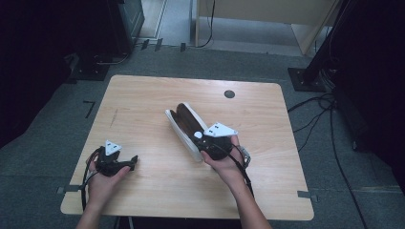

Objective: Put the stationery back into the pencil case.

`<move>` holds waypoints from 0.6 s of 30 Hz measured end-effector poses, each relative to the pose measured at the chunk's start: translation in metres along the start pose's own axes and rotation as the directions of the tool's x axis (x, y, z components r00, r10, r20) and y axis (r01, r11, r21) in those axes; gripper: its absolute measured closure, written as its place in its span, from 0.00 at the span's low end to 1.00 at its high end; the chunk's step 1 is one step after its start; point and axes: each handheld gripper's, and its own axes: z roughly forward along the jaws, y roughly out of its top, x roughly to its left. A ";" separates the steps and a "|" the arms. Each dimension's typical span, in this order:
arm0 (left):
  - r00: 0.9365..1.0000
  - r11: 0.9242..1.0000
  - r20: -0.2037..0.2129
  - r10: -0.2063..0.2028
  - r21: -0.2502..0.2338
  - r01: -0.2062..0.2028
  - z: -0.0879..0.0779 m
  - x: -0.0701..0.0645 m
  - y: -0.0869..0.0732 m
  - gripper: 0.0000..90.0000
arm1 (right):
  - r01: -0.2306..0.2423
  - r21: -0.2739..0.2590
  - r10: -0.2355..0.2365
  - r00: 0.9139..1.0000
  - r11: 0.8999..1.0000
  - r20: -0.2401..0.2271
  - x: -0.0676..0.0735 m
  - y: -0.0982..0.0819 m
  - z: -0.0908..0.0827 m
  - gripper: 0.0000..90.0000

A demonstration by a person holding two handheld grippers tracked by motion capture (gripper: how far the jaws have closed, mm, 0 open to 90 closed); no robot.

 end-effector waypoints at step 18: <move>1.000 1.000 0.001 0.003 0.000 -0.003 0.000 0.000 0.000 0.16 | -0.031 0.047 0.031 0.999 0.998 0.019 0.000 -0.006 0.023 0.73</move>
